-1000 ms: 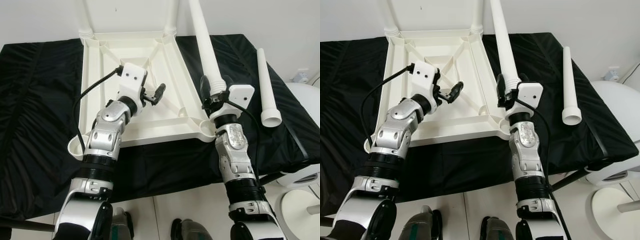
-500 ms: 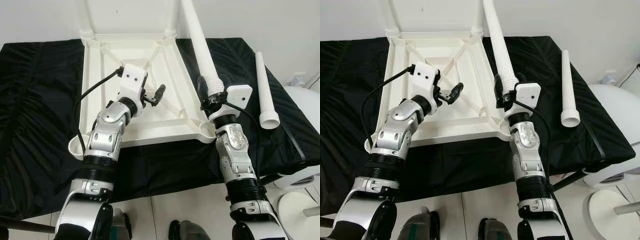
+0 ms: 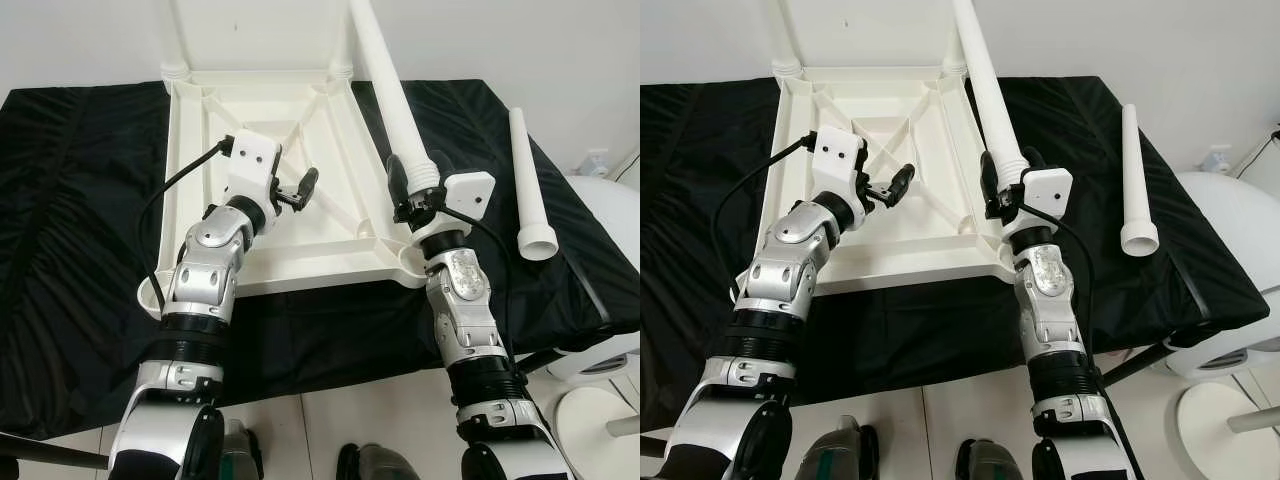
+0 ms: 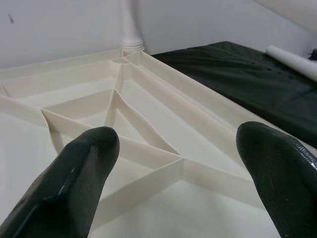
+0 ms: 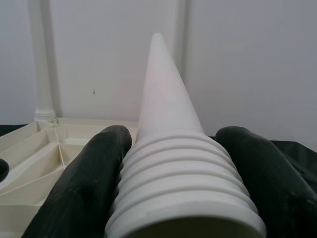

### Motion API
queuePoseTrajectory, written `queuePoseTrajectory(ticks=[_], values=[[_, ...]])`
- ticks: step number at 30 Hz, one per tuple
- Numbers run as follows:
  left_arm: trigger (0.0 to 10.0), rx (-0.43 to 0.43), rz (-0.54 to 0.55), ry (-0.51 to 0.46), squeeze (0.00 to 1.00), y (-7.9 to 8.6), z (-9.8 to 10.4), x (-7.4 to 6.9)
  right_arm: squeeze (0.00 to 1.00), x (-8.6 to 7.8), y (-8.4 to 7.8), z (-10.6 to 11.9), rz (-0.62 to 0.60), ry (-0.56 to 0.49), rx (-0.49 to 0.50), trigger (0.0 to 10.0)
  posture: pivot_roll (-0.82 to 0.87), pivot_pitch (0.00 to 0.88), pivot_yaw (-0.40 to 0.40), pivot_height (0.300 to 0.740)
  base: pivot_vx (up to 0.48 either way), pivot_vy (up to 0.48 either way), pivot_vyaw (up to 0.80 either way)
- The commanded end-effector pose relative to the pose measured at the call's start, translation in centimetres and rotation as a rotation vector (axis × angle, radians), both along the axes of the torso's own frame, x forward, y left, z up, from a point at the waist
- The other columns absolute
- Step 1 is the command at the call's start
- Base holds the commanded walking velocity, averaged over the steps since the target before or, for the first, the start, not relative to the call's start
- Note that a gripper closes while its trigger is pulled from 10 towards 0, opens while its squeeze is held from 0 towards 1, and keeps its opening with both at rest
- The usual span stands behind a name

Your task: Building children table

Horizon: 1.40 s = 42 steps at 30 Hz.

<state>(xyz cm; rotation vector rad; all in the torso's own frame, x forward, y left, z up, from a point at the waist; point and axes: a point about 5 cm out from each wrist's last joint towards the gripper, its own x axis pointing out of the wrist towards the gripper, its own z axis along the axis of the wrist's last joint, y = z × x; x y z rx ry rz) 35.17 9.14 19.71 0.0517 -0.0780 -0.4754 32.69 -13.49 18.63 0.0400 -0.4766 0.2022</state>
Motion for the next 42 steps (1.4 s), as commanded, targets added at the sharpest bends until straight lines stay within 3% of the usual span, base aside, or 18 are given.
queuePoseTrajectory(ticks=[1,2,3,5,7,10,12,17,21,32,40,42], values=[[10.0,-0.050,0.099,0.029,0.00,0.2,-0.2,-0.1,0.00,-0.1,0.3,0.5,0.027,-0.036,-0.010,10.0,0.02,0.000,-0.030,0.740,0.000,0.000,0.00],[10.0,-0.057,0.025,0.043,0.00,-0.4,-0.3,-0.5,0.00,-0.3,0.5,0.4,0.049,-0.039,-0.024,10.0,0.02,0.001,-0.034,0.740,0.000,0.000,0.00],[10.0,-0.057,0.025,0.043,0.00,-0.4,-0.3,-0.5,0.00,-0.3,0.5,0.4,0.049,-0.039,-0.024,10.0,0.02,0.001,-0.034,0.740,0.000,0.000,0.00],[10.0,-0.004,-0.063,0.023,0.00,-1.0,-0.7,-1.4,0.00,-0.6,0.6,0.2,0.074,-0.037,-0.039,10.0,0.02,0.012,-0.037,0.740,0.000,0.000,0.00],[10.0,0.033,-0.062,0.013,0.00,-0.9,-1.0,-1.5,0.00,-0.6,0.6,0.0,0.075,-0.032,-0.044,10.0,0.02,0.009,-0.038,0.740,0.000,0.000,0.00],[10.0,0.071,-0.006,0.016,0.00,-0.5,-1.8,-1.4,0.00,-0.7,0.3,-0.3,0.072,-0.025,-0.054,10.0,0.02,0.007,-0.036,0.740,0.000,0.000,0.00],[10.0,0.051,0.083,0.010,0.00,0.0,-2.2,-1.1,0.00,-0.6,0.2,-0.3,0.064,-0.024,-0.054,10.0,0.02,0.000,-0.033,0.740,0.000,0.000,0.00],[10.0,-0.010,0.166,-0.002,0.00,0.5,-1.8,-0.8,0.00,-0.4,0.4,-0.1,0.056,-0.035,-0.047,10.0,0.00,0.000,-0.012,0.740,0.000,0.000,0.00],[10.0,0.001,0.220,-0.026,0.00,1.2,-1.5,-0.4,0.00,-0.4,0.7,0.2,0.052,-0.048,-0.044,10.0,-0.02,0.000,0.025,0.740,0.000,0.000,0.00],[10.0,-0.013,0.239,0.005,0.00,2.4,-1.8,0.1,0.00,-0.4,0.2,0.7,0.012,-0.083,-0.050,10.0,-0.08,0.000,0.098,0.740,0.000,0.000,0.00],[10.0,0.011,0.237,-0.008,0.00,2.5,-2.1,0.1,0.00,-0.3,0.0,0.5,0.008,-0.075,-0.053,10.0,-0.05,0.000,0.067,0.740,0.000,0.000,0.00],[10.0,0.018,0.236,-0.022,0.00,2.5,-2.1,0.0,0.00,-0.1,0.1,0.4,0.019,-0.067,-0.055,10.0,-0.02,0.000,0.019,0.740,0.000,0.000,0.00]])
